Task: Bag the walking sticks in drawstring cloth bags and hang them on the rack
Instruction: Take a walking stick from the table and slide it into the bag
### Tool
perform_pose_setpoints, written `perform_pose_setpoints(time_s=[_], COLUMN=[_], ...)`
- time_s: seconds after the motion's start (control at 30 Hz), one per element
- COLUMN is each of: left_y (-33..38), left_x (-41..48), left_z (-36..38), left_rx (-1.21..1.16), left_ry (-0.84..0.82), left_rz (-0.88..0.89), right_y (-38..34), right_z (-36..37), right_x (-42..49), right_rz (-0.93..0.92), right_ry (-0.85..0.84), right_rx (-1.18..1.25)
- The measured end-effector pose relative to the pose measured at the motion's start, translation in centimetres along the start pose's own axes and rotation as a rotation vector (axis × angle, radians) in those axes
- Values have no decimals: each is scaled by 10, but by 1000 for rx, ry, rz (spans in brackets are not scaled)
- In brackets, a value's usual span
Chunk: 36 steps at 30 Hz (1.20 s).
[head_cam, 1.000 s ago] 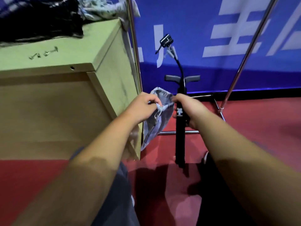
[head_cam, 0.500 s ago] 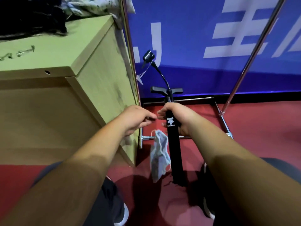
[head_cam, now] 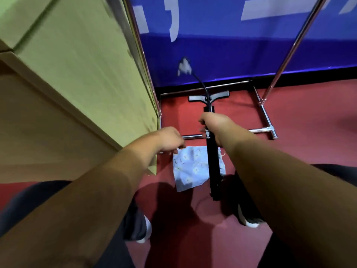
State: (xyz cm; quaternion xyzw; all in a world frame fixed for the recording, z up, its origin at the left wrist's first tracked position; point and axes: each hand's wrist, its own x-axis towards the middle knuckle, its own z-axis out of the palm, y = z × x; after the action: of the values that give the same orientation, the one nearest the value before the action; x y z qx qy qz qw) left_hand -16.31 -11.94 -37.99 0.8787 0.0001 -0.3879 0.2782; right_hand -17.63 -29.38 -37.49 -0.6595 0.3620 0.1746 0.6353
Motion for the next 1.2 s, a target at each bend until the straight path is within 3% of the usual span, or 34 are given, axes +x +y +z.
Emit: perform_pose_setpoints(time_s=[0.13,0.27,0.57,0.9,1.07,1.2], left_y=[8,13,0,-38,-22,-8], left_x=[40,102,192,217,195,170], left_z=[31,74,161,202,168,122], left_rx=[164,147,180,-379,-745,-792], left_ry=[-90,-174,-164,-154,-166,-29], left_rz=[7,11,60,-182,-272,-204], right_y=[49,115,188,208,172,126], right_z=[-18,-46,-76,-41,-16,-1], right_x=[47,104,156,163,145,117], right_rz=[103,237,426,385,288,171], right_ry=[92,144,170,-53,-90,-141], right_rx=[-5,45,195,364,417,364])
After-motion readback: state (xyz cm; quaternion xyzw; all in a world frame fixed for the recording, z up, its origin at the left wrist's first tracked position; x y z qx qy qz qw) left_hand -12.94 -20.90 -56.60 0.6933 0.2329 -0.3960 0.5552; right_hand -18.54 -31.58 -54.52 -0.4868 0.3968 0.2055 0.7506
